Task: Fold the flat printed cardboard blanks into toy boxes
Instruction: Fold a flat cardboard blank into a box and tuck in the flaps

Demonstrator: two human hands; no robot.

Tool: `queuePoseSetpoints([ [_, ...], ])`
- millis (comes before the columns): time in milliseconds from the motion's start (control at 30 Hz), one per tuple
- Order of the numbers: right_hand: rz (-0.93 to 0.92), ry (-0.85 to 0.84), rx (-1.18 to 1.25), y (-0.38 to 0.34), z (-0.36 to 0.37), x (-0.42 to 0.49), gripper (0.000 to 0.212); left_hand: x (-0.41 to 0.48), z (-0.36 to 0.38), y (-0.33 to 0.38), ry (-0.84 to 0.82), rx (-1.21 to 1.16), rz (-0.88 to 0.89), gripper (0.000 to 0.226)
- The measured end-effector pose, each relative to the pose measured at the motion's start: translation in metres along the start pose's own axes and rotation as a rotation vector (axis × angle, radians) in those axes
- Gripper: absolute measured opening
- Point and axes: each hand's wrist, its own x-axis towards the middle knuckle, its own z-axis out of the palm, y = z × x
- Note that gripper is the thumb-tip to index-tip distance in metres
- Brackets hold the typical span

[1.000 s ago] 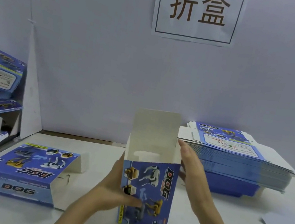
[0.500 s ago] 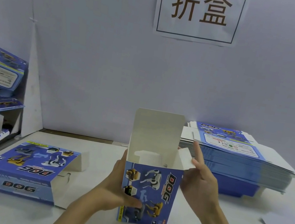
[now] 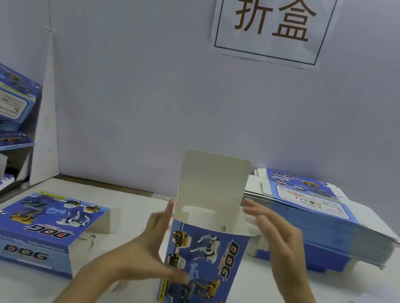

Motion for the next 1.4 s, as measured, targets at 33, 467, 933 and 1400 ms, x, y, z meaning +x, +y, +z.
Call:
queuePoseSetpoints([
  [33,-0.015,-0.05,-0.077,-0.001,0.002,-0.002,0.022,-0.003,-0.008,0.006,0.068,0.019,0.038,0.127],
  [467,0.023,-0.166,-0.124,-0.003,0.003,-0.005,0.019,-0.014,-0.028,0.006,0.564,0.444,0.503,0.062],
  [933,0.086,-0.081,0.146,0.004,0.011,-0.01,0.032,-0.026,0.044,-0.007,0.359,-0.363,0.082,0.09],
  [1400,0.322,-0.271,-0.097,-0.028,0.02,0.079,0.035,-0.013,0.021,-0.018,0.114,-0.356,-0.118,0.082],
])
